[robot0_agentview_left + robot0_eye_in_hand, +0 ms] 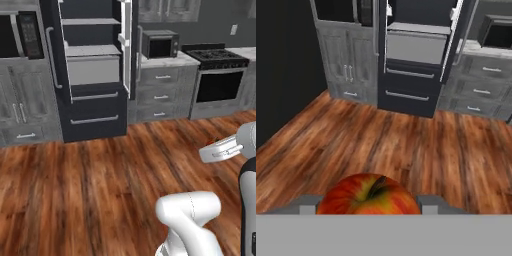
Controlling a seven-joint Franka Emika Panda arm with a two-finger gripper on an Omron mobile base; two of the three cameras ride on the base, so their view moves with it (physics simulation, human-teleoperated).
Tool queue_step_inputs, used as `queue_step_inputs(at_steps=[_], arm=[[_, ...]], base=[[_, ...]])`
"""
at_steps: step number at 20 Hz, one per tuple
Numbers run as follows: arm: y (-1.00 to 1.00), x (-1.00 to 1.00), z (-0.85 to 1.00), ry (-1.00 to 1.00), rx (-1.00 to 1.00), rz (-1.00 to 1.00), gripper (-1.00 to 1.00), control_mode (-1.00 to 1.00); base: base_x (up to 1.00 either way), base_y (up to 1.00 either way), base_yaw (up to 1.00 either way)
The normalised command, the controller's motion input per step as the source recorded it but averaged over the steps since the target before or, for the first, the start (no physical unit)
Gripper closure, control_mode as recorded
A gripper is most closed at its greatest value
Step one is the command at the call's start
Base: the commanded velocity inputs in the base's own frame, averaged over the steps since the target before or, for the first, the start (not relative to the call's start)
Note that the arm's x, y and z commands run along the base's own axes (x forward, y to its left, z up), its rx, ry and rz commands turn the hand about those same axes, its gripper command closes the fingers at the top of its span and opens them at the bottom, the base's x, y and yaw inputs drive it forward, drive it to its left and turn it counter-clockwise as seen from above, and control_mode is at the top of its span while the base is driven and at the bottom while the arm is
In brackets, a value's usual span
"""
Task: Retrieve the kiwi and apple from the fridge and place them into the bowl on the dining table.
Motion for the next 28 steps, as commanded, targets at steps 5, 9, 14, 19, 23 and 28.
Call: queue_step_inputs(at_steps=[5, 9, 14, 19, 23, 28], arm=[[0.0, 0.0, 0.0, 0.0, 0.0, 0.0, 1.0, 1.0], [0.0, 0.0, 0.0, 0.0, 0.0, 0.0, 1.0, 1.0], [0.0, 0.0, 0.0, 0.0, 0.0, 0.0, 1.0, 1.0], [0.0, 0.0, 0.0, 0.0, 0.0, 0.0, 1.0, 1.0], [0.0, 0.0, 0.0, 0.0, 0.0, 0.0, 1.0, 1.0], [0.0, 0.0, 0.0, 0.0, 0.0, 0.0, 1.0, 1.0]], base=[[-1.0, -0.5, -0.04], [-1.0, -0.47, -0.03], [-1.0, -0.49, -0.04], [-0.99, -0.56, -0.06], [-1.0, -0.37, -0.04], [-1.0, -0.1, 0.0]])
